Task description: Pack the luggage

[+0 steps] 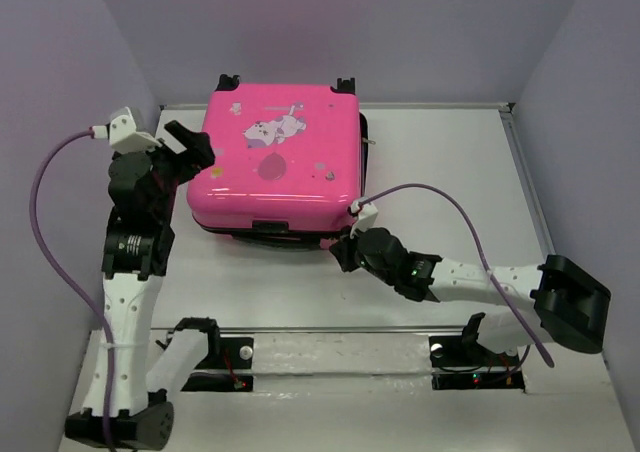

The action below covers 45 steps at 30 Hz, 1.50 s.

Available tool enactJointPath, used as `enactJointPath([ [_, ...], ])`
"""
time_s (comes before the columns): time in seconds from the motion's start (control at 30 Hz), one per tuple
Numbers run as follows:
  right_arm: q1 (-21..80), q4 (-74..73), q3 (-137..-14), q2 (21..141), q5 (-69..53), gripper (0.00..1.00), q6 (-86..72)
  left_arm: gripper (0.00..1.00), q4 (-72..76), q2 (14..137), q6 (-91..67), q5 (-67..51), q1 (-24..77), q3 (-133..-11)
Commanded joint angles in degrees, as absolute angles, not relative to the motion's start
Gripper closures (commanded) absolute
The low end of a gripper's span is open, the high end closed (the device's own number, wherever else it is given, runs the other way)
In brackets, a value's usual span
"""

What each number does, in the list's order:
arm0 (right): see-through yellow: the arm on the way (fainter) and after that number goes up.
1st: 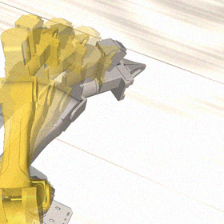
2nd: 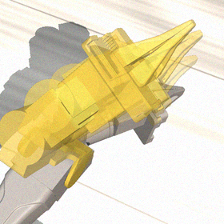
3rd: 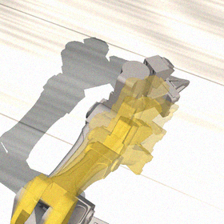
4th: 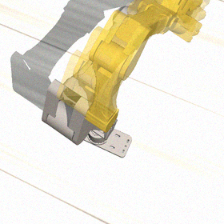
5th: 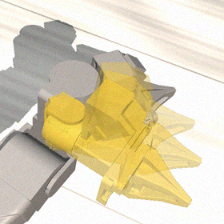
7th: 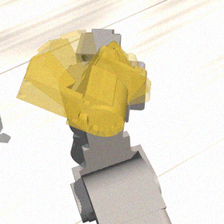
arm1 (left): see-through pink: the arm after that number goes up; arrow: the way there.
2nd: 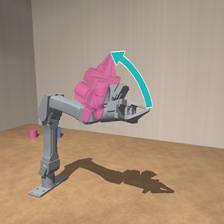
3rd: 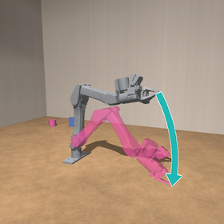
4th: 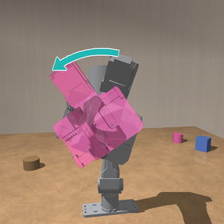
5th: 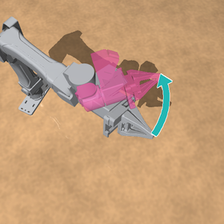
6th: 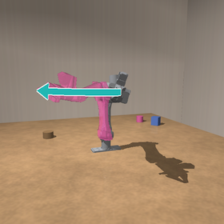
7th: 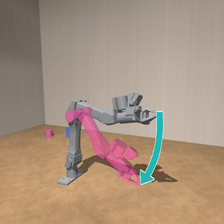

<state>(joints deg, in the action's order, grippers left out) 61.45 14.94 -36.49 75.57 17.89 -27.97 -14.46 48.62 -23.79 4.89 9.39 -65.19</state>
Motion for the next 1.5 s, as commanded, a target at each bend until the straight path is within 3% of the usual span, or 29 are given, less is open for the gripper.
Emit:
enactJointPath([
  [0.0, 60.8, 17.0, -35.7, 72.9, 14.9, 0.93, -28.5, 0.01, -16.5, 55.4, -21.0, -5.9, -9.3, -60.2],
  [0.17, 60.8, 16.3, -35.3, 72.1, 12.9, 0.93, -27.3, 0.01, -9.9, 63.5, -25.5, -19.7, -12.2, -56.3],
  [0.4, 60.8, 14.7, -34.5, 69.3, 11.9, 0.93, -26.9, 0.01, -2.5, 66.0, -29.9, -28.8, -11.3, -48.3],
  [0.6, 60.8, 16.6, -38.3, 75.3, 7.6, 0.93, -26.2, 0.01, 18.9, 62.8, -43.3, -30.5, 4.7, -33.0],
  [0.73, 65.4, 16.8, -45.6, 82.0, 7.9, 0.93, -24.4, 0.01, 23.1, 62.2, -50.1, -28.7, 15.9, -33.0],
  [0.87, 69.3, 15.6, -54.7, 88.4, 7.8, 0.93, -22.2, 0.01, 23.7, 58.5, -53.5, -30.2, 20.4, -34.8],
  [1.17, 71.0, 20.9, -66.7, 103.8, 5.1, 0.93, -19.8, 0.01, 19.6, 43.3, -58.4, -32.2, 20.7, -29.5],
  [1.33, 74.6, 18.0, -68.1, 101.2, 7.5, 0.93, -17.7, 0.01, 4.3, 40.7, -50.5, -24.1, 20.6, -36.4],
  [1.37, 74.6, 14.6, -64.5, 96.2, 7.8, 0.91, -18.6, 0.01, 1.4, 41.0, -45.4, -18.2, 20.6, -41.1],
  [1.4, 74.6, 12.4, -62.5, 93.5, 7.6, 0.79, -19.9, 0.01, -2.9, 41.2, -43.3, -15.4, 20.5, -43.2],
  [1.47, 74.6, 6.4, -59.9, 88.7, 6.1, 0.46, -21.9, 0.01, -6.1, 42.4, -39.0, -10.9, 19.9, -47.9],
])
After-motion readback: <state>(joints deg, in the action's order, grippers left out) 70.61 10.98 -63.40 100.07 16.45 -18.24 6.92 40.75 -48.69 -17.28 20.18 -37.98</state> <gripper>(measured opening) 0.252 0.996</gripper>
